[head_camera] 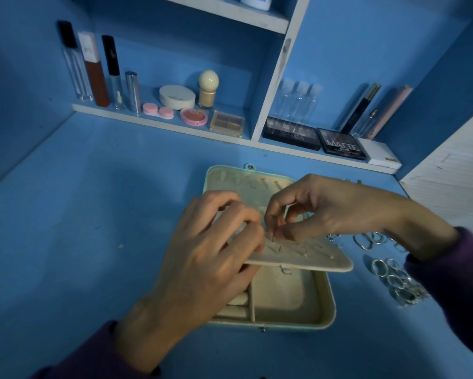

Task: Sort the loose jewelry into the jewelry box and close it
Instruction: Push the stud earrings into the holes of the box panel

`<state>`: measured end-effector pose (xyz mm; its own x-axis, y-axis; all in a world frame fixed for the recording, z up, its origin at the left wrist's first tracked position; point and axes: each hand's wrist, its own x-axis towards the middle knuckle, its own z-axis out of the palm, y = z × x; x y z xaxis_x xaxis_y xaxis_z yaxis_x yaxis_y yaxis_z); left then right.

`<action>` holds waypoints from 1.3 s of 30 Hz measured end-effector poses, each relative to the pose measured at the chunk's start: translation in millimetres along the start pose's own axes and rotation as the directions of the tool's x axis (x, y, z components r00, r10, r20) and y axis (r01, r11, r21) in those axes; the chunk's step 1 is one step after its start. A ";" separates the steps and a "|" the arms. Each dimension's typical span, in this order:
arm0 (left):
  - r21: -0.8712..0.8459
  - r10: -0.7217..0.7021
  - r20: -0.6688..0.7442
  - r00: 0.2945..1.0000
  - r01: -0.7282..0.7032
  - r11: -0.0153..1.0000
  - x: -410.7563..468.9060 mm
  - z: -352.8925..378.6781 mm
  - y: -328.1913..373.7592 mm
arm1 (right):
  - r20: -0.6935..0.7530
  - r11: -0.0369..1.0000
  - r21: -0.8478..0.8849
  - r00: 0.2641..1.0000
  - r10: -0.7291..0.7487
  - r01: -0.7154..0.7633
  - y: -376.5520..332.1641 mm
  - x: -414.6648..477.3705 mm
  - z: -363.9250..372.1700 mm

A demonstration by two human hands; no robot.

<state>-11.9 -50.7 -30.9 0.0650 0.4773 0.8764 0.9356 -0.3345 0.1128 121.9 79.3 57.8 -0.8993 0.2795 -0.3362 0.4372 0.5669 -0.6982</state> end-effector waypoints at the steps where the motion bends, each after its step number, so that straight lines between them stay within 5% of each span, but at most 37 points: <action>1: 0.001 0.001 -0.002 1.000 -0.001 1.000 -0.2 0.1 0.0 | 0.004 1.000 -0.003 1.000 -0.001 0.001 0.5 0.5 0.3; 15: -0.001 0.022 -0.009 1.000 -0.022 1.000 -1.7 -0.5 -1.0 | -0.062 0.999 0.027 0.998 -0.031 0.032 11.7 -1.1 9.6; 22: 0.037 0.041 0.003 0.999 -0.042 0.998 3.1 -0.4 -0.6 | -0.268 0.892 0.436 0.964 0.003 0.119 30.0 -13.3 11.7; 28: 0.130 0.025 0.028 0.999 -0.029 0.991 14.6 -0.7 -5.0 | -0.442 0.719 0.673 0.874 0.204 0.172 39.3 -22.6 14.8; 34: 0.086 -0.189 0.074 0.979 0.183 0.979 36.9 11.2 -21.9 | -0.521 0.611 0.766 0.750 0.408 0.200 44.1 -20.0 16.0; 39: -0.119 -0.476 0.185 0.859 0.501 0.857 35.5 22.9 -30.4 | -0.630 0.627 0.722 0.653 0.421 0.292 46.0 -13.2 23.8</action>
<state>-30.1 -4.9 -14.0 -0.3255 0.7202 0.6126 0.7932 -0.1446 0.5915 153.8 83.2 15.0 -0.3998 0.9093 -0.1156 0.0079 -0.1227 -0.9924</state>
